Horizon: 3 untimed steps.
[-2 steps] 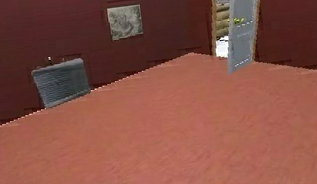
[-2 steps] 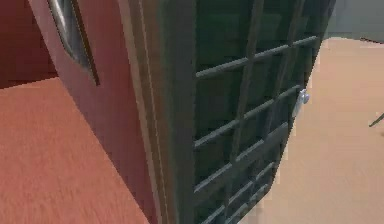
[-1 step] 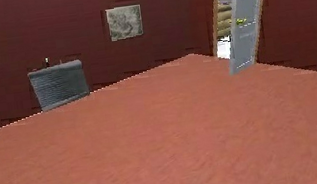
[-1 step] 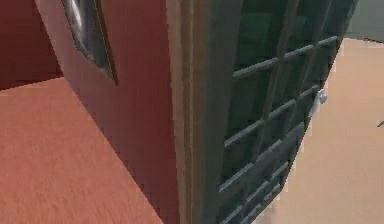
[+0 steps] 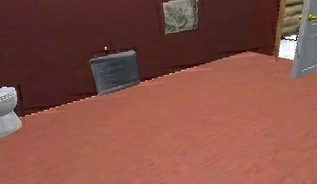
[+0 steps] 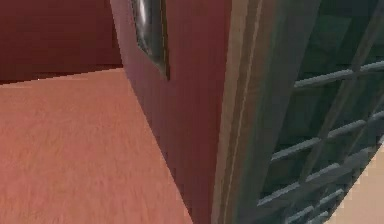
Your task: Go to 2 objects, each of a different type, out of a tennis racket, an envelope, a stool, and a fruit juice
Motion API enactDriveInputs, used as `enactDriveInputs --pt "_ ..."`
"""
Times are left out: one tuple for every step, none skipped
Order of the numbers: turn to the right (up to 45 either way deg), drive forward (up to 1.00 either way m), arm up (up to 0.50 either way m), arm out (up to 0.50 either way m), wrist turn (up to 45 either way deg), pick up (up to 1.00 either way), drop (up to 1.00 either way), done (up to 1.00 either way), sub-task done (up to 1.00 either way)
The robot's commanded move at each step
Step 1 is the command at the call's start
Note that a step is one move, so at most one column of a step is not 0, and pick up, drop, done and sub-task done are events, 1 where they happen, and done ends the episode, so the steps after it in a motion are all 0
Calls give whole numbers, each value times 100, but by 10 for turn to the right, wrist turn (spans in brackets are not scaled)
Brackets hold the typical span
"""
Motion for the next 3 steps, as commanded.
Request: enactDriveInputs --pt "0 30 0 0 0 0 0 0 0" --pt "270 0 0 0 0 0 0 0 0" --pt "0 100 0 0 0 0 0 0 0"
